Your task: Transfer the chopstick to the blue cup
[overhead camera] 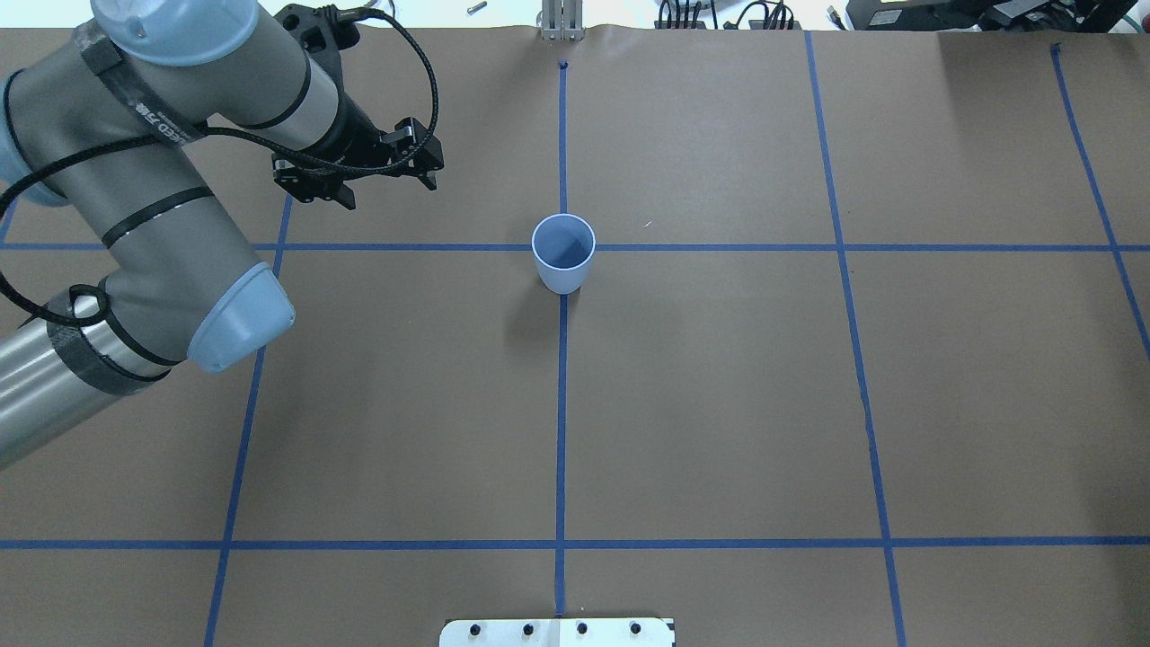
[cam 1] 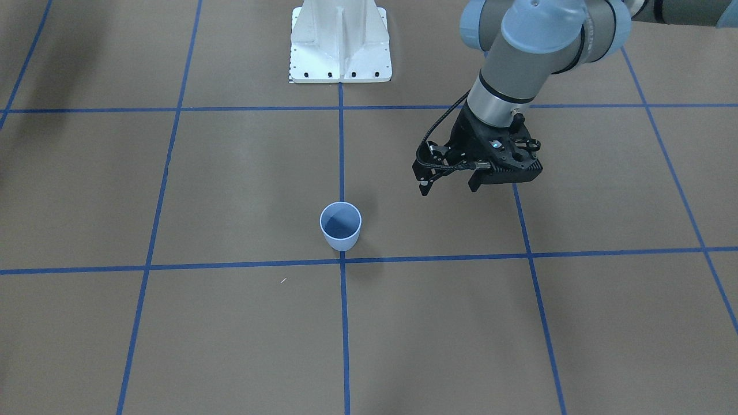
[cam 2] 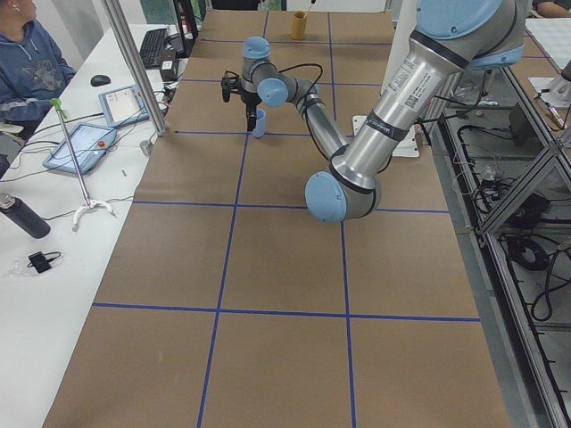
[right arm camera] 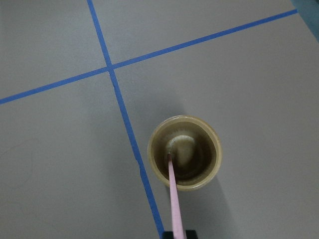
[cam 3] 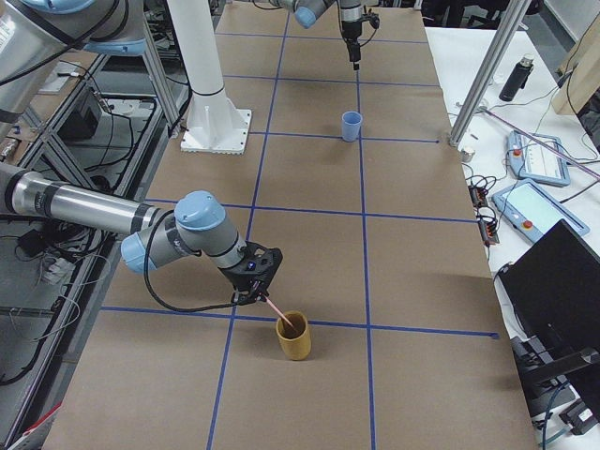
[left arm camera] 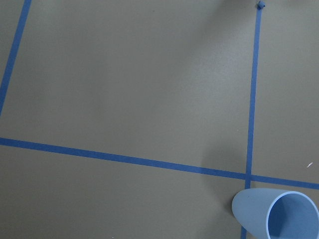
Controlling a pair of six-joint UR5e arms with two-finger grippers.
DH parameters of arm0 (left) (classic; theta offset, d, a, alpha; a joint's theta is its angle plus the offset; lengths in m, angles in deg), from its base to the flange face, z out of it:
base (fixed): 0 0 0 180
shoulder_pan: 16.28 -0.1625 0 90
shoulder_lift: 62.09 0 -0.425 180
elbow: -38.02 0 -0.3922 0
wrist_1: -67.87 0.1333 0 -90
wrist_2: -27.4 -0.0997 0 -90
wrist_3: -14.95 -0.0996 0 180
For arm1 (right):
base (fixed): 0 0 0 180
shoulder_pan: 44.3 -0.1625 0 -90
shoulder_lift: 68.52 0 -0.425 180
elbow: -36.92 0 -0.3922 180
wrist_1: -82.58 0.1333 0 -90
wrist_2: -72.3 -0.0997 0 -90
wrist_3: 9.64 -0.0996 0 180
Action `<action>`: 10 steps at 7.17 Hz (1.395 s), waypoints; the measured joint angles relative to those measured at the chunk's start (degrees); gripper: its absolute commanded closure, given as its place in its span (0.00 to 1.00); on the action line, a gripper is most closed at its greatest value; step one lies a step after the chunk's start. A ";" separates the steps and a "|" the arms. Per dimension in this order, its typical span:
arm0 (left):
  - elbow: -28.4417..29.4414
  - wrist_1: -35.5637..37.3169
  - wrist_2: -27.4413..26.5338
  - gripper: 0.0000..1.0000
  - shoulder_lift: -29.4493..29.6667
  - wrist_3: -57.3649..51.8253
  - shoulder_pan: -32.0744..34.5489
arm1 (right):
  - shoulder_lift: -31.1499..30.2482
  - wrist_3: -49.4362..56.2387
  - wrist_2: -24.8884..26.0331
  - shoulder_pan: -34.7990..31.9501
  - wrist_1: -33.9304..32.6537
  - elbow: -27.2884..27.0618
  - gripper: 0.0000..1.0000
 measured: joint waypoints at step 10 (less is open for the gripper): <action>0.57 -0.62 0.09 0.03 -1.23 -0.87 0.10 | 31.03 10.58 -8.11 0.15 -51.64 -19.38 1.00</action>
